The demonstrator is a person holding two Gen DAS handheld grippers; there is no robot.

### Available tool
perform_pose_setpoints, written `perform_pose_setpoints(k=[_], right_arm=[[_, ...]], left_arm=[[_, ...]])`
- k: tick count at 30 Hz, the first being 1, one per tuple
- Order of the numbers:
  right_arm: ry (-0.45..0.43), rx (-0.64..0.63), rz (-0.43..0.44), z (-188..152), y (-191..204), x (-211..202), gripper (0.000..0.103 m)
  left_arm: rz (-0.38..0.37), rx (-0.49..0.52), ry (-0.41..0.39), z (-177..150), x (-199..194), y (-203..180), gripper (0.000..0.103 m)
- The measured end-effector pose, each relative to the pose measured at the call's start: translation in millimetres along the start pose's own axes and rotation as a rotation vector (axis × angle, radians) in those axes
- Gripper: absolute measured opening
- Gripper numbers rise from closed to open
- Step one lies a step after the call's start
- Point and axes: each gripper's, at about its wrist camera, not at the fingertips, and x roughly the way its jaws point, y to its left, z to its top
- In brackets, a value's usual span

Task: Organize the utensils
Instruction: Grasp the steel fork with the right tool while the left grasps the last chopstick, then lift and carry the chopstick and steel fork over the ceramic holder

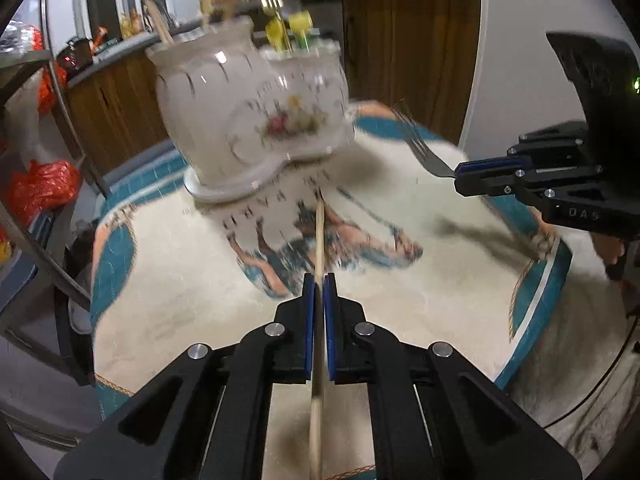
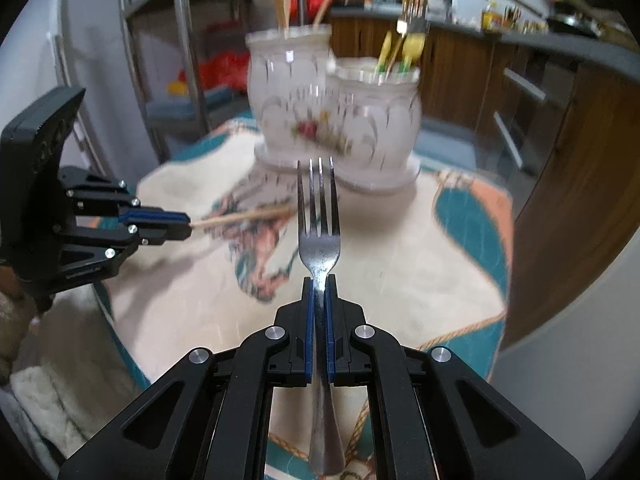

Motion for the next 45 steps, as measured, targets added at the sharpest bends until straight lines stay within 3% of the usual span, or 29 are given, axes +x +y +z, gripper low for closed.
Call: perform_pose_setpoints(k=[4, 11, 13, 18, 28, 30, 32, 33, 36, 38, 43, 45], right_arm=[[-0.097, -0.008, -0.007, 4.9, 1.8, -14.9, 0.006], [-0.243, -0.029, -0.030, 10.7, 8.5, -31.4, 0.006], [-0.261, -0.030, -0.030, 15.2, 11.4, -34.5, 0.006], [-0.278, -0.032, -0.014, 20.3, 15.6, -40.4, 0.006], [-0.276, -0.042, -0.002, 21.2, 20.1, -47.0, 0.006], [-0.279, -0.044, 0.001, 20.3, 20.6, -49.2, 0.006], [-0.280, -0.045, 0.005, 20.4, 21.1, -50.5, 0.006], [-0.281, -0.046, 0.008, 20.4, 21.4, -51.1, 0.006], [-0.285, -0.042, 0.009, 20.3, 20.9, -52.3, 0.006], [-0.288, -0.039, 0.007, 20.4, 21.2, -53.5, 0.006], [-0.305, -0.031, 0.003, 21.4, 19.1, -59.1, 0.006], [-0.313, -0.028, -0.001, 22.4, 18.6, -60.4, 0.006]], left_arm=[[0.040, 0.009, -0.076, 1.5, -13.8, 0.8, 0.005], [0.025, -0.030, -0.197, 1.2, -35.2, 12.2, 0.005], [0.000, -0.022, -0.160, 2.5, -30.1, 12.5, 0.005], [0.025, 0.042, 0.005, 0.8, -0.6, 7.7, 0.005], [-0.012, 0.091, 0.214, -0.9, 25.1, 6.9, 0.008], [-0.018, 0.100, 0.240, 0.6, 27.0, 7.2, 0.013], [-0.030, 0.111, 0.268, 2.5, 28.9, 6.7, 0.025], [-0.036, 0.116, 0.282, 4.0, 30.4, 7.2, 0.025], [-0.042, 0.099, 0.306, 9.0, 35.2, 13.0, 0.023], [-0.060, 0.087, 0.313, 11.0, 37.4, 15.9, 0.007], [-0.049, 0.090, 0.292, 10.5, 36.4, 17.5, 0.006], [-0.030, 0.086, 0.247, 7.6, 30.4, 18.9, 0.006]])
